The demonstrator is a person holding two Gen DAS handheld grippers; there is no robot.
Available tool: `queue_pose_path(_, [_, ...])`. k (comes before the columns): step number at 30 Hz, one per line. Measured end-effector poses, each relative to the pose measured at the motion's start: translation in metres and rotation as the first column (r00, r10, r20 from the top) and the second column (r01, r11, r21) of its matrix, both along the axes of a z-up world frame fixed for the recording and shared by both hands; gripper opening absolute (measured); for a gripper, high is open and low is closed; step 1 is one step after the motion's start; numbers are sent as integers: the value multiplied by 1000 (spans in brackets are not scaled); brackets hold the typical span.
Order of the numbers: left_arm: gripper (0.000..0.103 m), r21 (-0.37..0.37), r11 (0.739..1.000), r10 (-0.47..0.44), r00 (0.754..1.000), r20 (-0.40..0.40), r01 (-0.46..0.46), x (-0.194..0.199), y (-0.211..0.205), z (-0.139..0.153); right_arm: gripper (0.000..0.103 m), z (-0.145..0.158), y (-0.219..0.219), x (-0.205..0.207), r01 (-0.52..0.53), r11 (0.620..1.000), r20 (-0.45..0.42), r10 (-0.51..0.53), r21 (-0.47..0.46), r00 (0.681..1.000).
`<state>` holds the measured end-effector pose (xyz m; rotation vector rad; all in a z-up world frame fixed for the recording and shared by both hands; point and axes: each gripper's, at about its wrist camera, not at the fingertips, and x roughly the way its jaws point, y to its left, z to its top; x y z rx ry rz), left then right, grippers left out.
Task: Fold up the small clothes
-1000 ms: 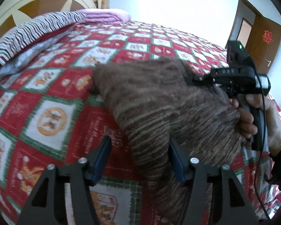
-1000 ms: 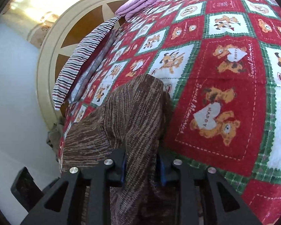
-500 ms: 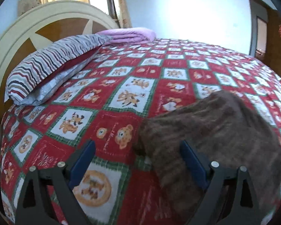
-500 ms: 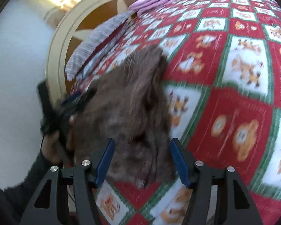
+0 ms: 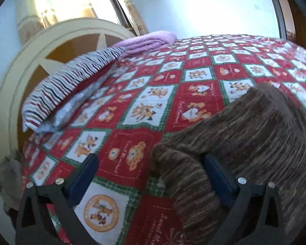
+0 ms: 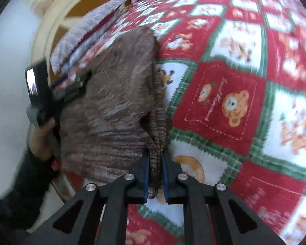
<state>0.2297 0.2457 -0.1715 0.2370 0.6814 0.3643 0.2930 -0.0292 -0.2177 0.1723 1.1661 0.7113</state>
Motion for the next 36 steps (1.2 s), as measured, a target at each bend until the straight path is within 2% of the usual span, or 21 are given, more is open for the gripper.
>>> queue_pose_path(2, [103, 20, 1000, 3, 1000, -1, -3, 0, -2, -1, 10, -3, -8, 2, 25, 998, -25, -24, 58, 999])
queue_pose_path(3, [103, -5, 1000, -1, 1000, -9, 1, 1, 2, -1, 10, -3, -10, -1, 27, 997, -15, -26, 67, 1000])
queue_pose_path(6, [103, -157, 988, -12, 1000, -26, 7, 1, 20, 0, 11, -8, -22, -6, 50, 988, -15, -49, 145, 999])
queue_pose_path(7, [103, -185, 983, -9, 1000, -23, 5, -3, 21, 2, 14, -7, -22, -9, 56, 987, -8, -55, 149, 998])
queue_pose_path(9, [103, -237, 971, -25, 1000, 2, 25, -21, 21, 10, 22, 5, -20, -23, 82, 991, 49, -87, 103, 995])
queue_pose_path(11, [103, -253, 967, -26, 1000, 6, 27, -36, 16, 14, 38, 19, -14, -38, 107, 994, 142, -108, 12, 984])
queue_pose_path(12, [103, -267, 963, -38, 999, 14, 40, -47, 12, 18, 48, 24, -12, -41, 125, 992, 178, -119, -19, 977])
queue_pose_path(13, [103, -272, 961, -45, 999, 19, 49, -54, 8, 21, 52, 34, -9, -48, 155, 987, 228, -140, -50, 963])
queue_pose_path(18, [103, -269, 957, -92, 994, 66, 106, -80, -11, 44, 52, 69, -8, -73, 194, 979, 353, -159, -64, 922])
queue_pose_path(26, [103, -260, 947, -154, 978, 144, 187, -109, -31, 72, 53, 116, 22, -113, 233, 972, 555, -187, -13, 811])
queue_pose_path(29, [103, -277, 938, -170, 974, 150, 206, -113, -34, 73, 57, 119, 26, -120, 235, 972, 567, -191, -4, 801])
queue_pose_path(36, [103, -292, 932, -174, 971, 161, 216, -120, -37, 75, 57, 124, 32, -131, 242, 970, 579, -191, -11, 793])
